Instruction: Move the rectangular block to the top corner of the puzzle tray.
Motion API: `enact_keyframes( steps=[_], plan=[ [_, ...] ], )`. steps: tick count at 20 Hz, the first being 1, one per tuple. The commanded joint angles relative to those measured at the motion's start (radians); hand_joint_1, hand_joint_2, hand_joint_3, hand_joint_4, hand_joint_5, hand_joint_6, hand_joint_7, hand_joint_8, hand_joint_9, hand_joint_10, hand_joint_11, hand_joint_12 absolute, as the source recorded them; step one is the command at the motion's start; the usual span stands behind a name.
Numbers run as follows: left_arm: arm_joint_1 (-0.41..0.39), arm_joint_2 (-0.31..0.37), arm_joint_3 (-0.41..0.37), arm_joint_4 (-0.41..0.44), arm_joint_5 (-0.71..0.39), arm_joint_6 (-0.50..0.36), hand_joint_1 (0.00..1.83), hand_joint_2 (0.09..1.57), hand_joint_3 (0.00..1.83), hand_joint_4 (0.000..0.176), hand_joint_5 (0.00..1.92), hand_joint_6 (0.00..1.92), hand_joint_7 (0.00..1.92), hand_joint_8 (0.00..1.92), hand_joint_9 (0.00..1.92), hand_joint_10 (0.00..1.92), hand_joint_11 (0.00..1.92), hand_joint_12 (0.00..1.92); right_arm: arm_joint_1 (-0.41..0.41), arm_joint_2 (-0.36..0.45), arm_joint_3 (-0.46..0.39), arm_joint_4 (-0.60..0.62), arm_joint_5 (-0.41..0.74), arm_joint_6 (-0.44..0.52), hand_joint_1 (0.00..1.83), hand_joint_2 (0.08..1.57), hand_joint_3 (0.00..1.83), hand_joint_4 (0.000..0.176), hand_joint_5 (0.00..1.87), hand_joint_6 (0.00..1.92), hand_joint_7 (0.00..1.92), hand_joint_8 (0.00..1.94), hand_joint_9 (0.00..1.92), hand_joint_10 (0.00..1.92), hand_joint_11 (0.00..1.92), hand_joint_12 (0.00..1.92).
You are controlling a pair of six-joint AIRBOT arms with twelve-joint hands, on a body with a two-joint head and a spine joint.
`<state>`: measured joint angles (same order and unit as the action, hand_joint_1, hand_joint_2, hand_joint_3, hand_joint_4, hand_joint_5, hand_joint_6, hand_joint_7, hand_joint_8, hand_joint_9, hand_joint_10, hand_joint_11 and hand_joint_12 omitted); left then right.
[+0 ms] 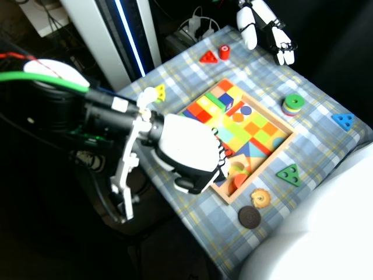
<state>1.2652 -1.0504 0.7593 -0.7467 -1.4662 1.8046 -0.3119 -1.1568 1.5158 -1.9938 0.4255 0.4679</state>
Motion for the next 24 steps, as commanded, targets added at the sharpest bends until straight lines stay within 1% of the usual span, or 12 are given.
enact_keyframes(
  steps=[1, 3, 5, 9, 10, 11, 13, 15, 16, 18, 22, 24],
  plan=[
    [0.000, 0.005, 0.001, 0.047, -0.114, -0.008, 0.15, 1.40, 0.00, 0.031, 0.33, 0.00, 0.24, 0.00, 0.17, 0.00, 0.00, 0.40, 0.016, 0.008, -0.012, 0.030, -0.031, -0.008, 1.53, 1.24, 0.00, 0.000, 0.53, 0.00, 1.13, 1.94, 1.44, 1.92, 1.53, 1.92],
    [0.000, 0.005, 0.002, 0.047, -0.113, -0.009, 0.15, 1.40, 0.00, 0.023, 0.35, 0.00, 0.25, 0.00, 0.18, 0.00, 0.00, 0.37, 0.020, 0.042, -0.062, 0.058, -0.032, -0.008, 1.45, 1.25, 0.00, 0.000, 0.54, 0.01, 1.12, 1.94, 1.43, 1.92, 1.53, 1.92],
    [0.002, 0.005, 0.001, 0.046, -0.114, -0.012, 0.17, 1.40, 0.00, 0.029, 0.35, 0.00, 0.24, 0.00, 0.17, 0.00, 0.00, 0.33, 0.033, 0.070, -0.092, 0.070, -0.037, -0.008, 1.43, 1.25, 0.00, 0.000, 0.54, 0.00, 1.09, 1.94, 1.42, 1.92, 1.54, 1.92],
    [0.004, 0.004, 0.003, 0.045, -0.115, -0.016, 0.16, 1.41, 0.00, 0.025, 0.34, 0.00, 0.23, 0.00, 0.17, 0.00, 0.00, 0.37, 0.059, 0.118, -0.148, 0.102, -0.027, -0.027, 1.37, 1.26, 0.01, 0.000, 0.49, 0.00, 1.30, 1.94, 1.53, 1.92, 1.60, 1.92],
    [0.004, 0.004, 0.003, 0.045, -0.114, -0.017, 0.14, 1.41, 0.00, 0.032, 0.34, 0.00, 0.24, 0.00, 0.18, 0.00, 0.00, 0.39, 0.059, 0.117, -0.151, 0.103, -0.020, -0.031, 1.32, 1.27, 0.01, 0.010, 0.49, 0.00, 1.28, 1.94, 1.51, 1.92, 1.58, 1.92],
    [0.004, 0.004, 0.004, 0.045, -0.113, -0.017, 0.12, 1.41, 0.00, 0.037, 0.33, 0.00, 0.23, 0.00, 0.16, 0.00, 0.00, 0.34, 0.059, 0.112, -0.150, 0.103, -0.012, -0.037, 1.34, 1.27, 0.01, 0.000, 0.51, 0.01, 1.24, 1.94, 1.49, 1.92, 1.56, 1.92],
    [0.004, 0.005, 0.004, 0.045, -0.113, -0.017, 0.14, 1.40, 0.00, 0.040, 0.33, 0.00, 0.23, 0.00, 0.16, 0.00, 0.00, 0.35, 0.044, 0.097, -0.153, 0.083, -0.004, -0.044, 1.35, 1.25, 0.00, 0.000, 0.56, 0.01, 1.06, 1.94, 1.37, 1.92, 1.46, 1.92],
    [0.004, 0.005, 0.005, 0.045, -0.112, -0.017, 0.14, 1.40, 0.00, 0.037, 0.35, 0.00, 0.24, 0.00, 0.17, 0.00, 0.00, 0.37, 0.034, 0.090, -0.153, 0.077, -0.001, -0.044, 1.38, 1.24, 0.00, 0.000, 0.57, 0.01, 1.01, 1.94, 1.33, 1.92, 1.42, 1.92],
    [0.004, 0.005, 0.005, 0.045, -0.112, -0.027, 0.12, 1.40, 0.00, 0.043, 0.34, 0.00, 0.22, 0.00, 0.16, 0.00, 0.00, 0.33, 0.031, 0.079, -0.149, 0.076, -0.001, -0.044, 1.39, 1.24, 0.00, 0.000, 0.55, 0.00, 0.97, 1.94, 1.27, 1.92, 1.31, 1.92],
    [0.007, 0.005, 0.007, 0.045, -0.112, -0.037, 0.12, 1.39, 0.00, 0.028, 0.34, 0.00, 0.21, 0.00, 0.16, 0.00, 0.00, 0.30, 0.023, 0.056, -0.135, 0.076, 0.000, -0.055, 1.42, 1.23, 0.00, 0.000, 0.53, 0.01, 0.84, 1.94, 1.10, 1.92, 1.07, 1.92],
    [0.008, 0.005, 0.007, 0.046, -0.113, -0.037, 0.14, 1.40, 0.00, 0.030, 0.34, 0.00, 0.21, 0.00, 0.16, 0.00, 0.00, 0.35, 0.006, 0.009, -0.092, 0.053, -0.009, -0.062, 1.43, 1.23, 0.00, 0.000, 0.49, 0.00, 0.91, 1.94, 1.19, 1.92, 1.18, 1.92],
    [0.008, 0.005, 0.007, 0.046, -0.114, -0.037, 0.17, 1.40, 0.00, 0.032, 0.34, 0.00, 0.21, 0.00, 0.16, 0.00, 0.00, 0.35, 0.003, -0.006, -0.078, 0.020, -0.041, -0.083, 1.36, 1.27, 0.01, 0.000, 0.37, 0.00, 0.99, 1.94, 1.23, 1.92, 1.31, 1.92]
  ],
)
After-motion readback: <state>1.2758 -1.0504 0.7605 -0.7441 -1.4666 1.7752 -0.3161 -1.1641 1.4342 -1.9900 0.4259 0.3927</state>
